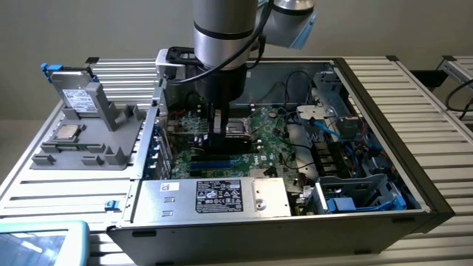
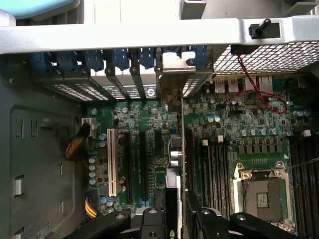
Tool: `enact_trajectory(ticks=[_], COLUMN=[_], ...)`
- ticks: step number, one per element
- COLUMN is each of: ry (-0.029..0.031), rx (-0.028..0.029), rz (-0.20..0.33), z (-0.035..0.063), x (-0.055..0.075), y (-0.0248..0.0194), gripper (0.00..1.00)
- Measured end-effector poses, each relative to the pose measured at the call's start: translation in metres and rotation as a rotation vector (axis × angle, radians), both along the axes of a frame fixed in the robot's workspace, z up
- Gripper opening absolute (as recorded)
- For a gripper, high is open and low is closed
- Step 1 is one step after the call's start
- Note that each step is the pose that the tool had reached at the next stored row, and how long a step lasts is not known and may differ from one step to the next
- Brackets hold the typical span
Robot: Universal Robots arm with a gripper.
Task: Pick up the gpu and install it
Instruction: 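Insert the gpu into the slot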
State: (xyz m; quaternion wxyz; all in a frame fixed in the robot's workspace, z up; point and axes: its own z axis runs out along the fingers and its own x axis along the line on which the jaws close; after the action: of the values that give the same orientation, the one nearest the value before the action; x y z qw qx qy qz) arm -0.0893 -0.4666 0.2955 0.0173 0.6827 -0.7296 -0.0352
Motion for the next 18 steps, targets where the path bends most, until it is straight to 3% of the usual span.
enact_trajectory(ticks=[15, 18], ry=[0.0006, 0.0029], rx=[0.0006, 0.0004], rz=[0.000, 0.000], z=[-0.0131, -0.0133], x=[-0.004, -0.004], y=[-0.0009, -0.0009], gripper=[0.28, 0.28])
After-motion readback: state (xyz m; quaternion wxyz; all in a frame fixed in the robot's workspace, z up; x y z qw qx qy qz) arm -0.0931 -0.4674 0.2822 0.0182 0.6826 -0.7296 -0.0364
